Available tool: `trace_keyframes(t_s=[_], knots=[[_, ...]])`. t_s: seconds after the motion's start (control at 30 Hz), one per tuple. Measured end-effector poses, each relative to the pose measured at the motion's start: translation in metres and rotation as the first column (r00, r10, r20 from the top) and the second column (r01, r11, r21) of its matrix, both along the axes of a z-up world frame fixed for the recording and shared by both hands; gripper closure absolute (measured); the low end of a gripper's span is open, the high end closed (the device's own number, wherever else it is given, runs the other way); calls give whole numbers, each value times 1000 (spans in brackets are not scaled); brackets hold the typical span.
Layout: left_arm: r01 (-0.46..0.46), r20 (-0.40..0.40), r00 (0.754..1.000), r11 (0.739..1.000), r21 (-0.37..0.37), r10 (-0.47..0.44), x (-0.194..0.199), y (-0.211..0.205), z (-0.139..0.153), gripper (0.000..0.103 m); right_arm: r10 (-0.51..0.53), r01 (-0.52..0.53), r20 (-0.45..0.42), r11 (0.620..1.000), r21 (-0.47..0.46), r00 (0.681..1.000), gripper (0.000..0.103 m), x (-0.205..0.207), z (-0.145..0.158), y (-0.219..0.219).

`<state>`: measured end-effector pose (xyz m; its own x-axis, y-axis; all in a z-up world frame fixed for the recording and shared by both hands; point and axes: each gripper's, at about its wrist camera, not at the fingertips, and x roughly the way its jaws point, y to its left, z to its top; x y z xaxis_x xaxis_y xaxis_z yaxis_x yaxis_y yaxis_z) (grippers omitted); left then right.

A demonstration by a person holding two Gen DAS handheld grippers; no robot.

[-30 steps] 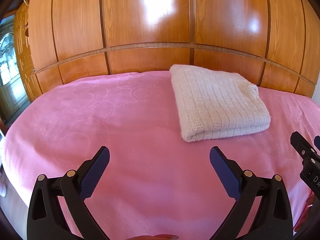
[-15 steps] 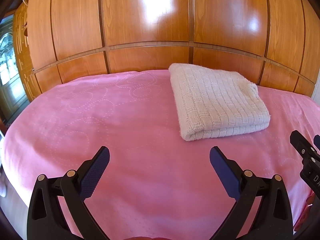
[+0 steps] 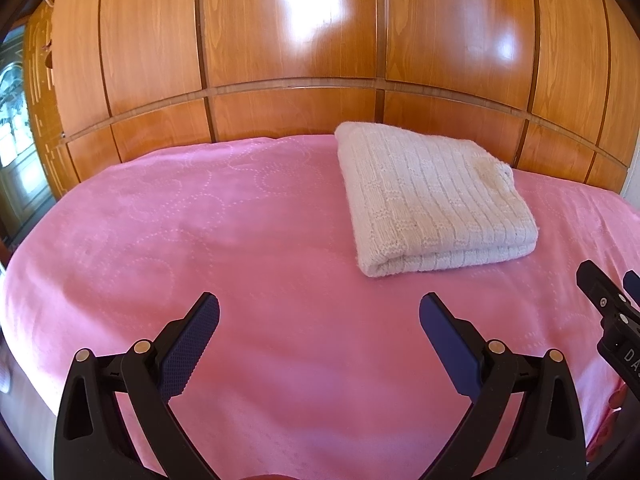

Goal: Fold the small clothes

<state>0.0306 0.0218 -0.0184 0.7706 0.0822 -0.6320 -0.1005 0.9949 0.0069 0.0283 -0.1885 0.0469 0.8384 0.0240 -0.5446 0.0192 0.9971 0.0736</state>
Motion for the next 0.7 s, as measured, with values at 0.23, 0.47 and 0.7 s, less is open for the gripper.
trace_keyframes(t_s=[0.23,0.47,0.7], knots=[[14,-8,1000,1000,3,-14,0,-2,-2,4,-2,2,-5,1000,2,1000,2,0,-1,1],[10,-4,1000,1000,-5,-10,0,-1,-3,4,-2,2,-10,1000,5,1000,2,0,-2,2],[43,15,999,999,16,-43,-2,-7,-2,4,0,0,-17,1000,10,1000,2,0,-4,3]])
